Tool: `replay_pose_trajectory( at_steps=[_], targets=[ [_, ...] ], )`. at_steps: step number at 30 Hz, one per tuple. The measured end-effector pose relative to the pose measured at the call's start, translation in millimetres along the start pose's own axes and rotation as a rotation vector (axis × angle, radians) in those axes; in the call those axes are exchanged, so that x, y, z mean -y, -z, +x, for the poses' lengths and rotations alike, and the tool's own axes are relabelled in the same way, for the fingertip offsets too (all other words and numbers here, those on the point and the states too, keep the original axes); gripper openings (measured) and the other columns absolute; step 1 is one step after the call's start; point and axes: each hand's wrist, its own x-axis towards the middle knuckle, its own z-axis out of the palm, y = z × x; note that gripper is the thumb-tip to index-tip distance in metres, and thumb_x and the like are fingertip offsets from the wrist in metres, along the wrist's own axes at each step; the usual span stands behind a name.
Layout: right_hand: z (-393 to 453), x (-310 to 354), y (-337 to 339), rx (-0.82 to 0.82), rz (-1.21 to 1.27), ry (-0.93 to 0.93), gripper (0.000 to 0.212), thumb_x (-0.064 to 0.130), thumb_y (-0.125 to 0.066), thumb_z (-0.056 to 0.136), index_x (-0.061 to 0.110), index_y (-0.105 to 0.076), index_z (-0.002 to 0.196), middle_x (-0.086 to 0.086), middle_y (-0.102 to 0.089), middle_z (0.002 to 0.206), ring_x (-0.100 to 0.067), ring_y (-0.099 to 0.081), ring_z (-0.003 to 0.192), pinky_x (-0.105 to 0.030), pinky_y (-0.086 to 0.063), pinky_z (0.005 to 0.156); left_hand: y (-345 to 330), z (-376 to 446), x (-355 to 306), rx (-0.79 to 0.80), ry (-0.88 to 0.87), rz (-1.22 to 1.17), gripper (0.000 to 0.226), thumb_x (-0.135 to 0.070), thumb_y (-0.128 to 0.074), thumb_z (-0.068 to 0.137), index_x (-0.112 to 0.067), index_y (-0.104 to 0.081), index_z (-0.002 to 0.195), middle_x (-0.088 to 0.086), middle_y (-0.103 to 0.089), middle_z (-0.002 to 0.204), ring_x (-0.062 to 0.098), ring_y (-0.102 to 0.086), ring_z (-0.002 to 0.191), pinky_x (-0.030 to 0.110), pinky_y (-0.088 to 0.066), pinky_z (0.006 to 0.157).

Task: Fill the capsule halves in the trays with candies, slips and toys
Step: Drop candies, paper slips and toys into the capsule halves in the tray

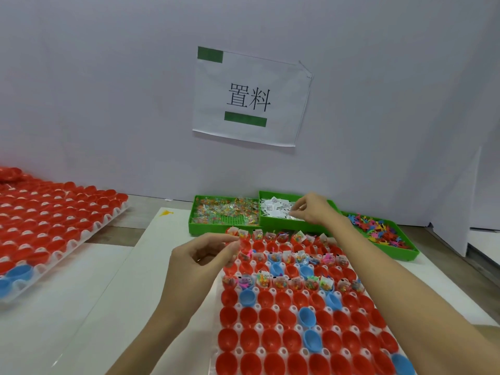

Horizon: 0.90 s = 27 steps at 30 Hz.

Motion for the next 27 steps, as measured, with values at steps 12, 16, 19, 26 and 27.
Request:
replay_pose_trajectory(
  at_steps=[12, 16, 19, 26, 27],
  targets=[
    [-15, -10, 5, -0.284, 0.222, 0.084, 0.003, 0.018, -0.074, 0.092, 0.02, -0.076, 0.09, 0.003, -0.075, 0.085, -0.011, -0.069, 0.078, -0.038, -0.06, 0.086, -4, -4, 0, 0.118, 0.195, -0.091, 0.023, -0.02, -0.084, 0.081, -0.027, -0.083, 0.103, -0.007, -0.08, 0.099, 0.008, -0.075, 0.096, 0.014, -0.057, 0.078],
    [-79, 9, 5, -0.273, 0.421, 0.215, 0.006, 0.021, -0.076, 0.09, 0.026, -0.078, 0.093, 0.012, -0.077, 0.082, -0.004, -0.073, 0.076, -0.019, -0.057, 0.074, -7, -8, -4, 0.137, 0.164, -0.087, 0.014, -0.016, -0.083, 0.082, -0.027, -0.083, 0.09, 0.0, -0.081, 0.089, 0.018, -0.078, 0.084, 0.019, -0.06, 0.077],
    [-138, 26, -8, -0.168, 0.517, 0.299, 0.013, 0.017, -0.077, 0.089, 0.027, -0.079, 0.096, 0.014, -0.077, 0.087, -0.003, -0.073, 0.081, -0.013, -0.056, 0.072, -13, -13, -9, 0.183, 0.109, -0.051, 0.014, -0.022, -0.084, 0.078, -0.03, -0.083, 0.09, -0.003, -0.08, 0.089, 0.015, -0.078, 0.084, 0.019, -0.06, 0.077],
    [-210, 31, -30, -0.087, 0.589, 0.378, 0.017, 0.011, -0.073, 0.093, 0.023, -0.081, 0.101, 0.015, -0.077, 0.092, -0.006, -0.074, 0.087, -0.021, -0.059, 0.079, -24, -25, -11, 0.281, 0.058, -0.004, 0.015, -0.021, -0.088, 0.074, -0.025, -0.084, 0.087, -0.001, -0.08, 0.091, 0.016, -0.078, 0.087, 0.019, -0.06, 0.078],
    [-212, 29, -29, -0.08, 0.576, 0.381, 0.018, 0.011, -0.072, 0.093, 0.024, -0.081, 0.102, 0.017, -0.077, 0.093, -0.004, -0.073, 0.089, -0.021, -0.058, 0.081, -25, -27, -11, 0.29, 0.055, 0.008, 0.015, -0.021, -0.089, 0.074, -0.025, -0.084, 0.088, 0.001, -0.08, 0.089, 0.017, -0.078, 0.086, 0.021, -0.061, 0.078]
  ],
)
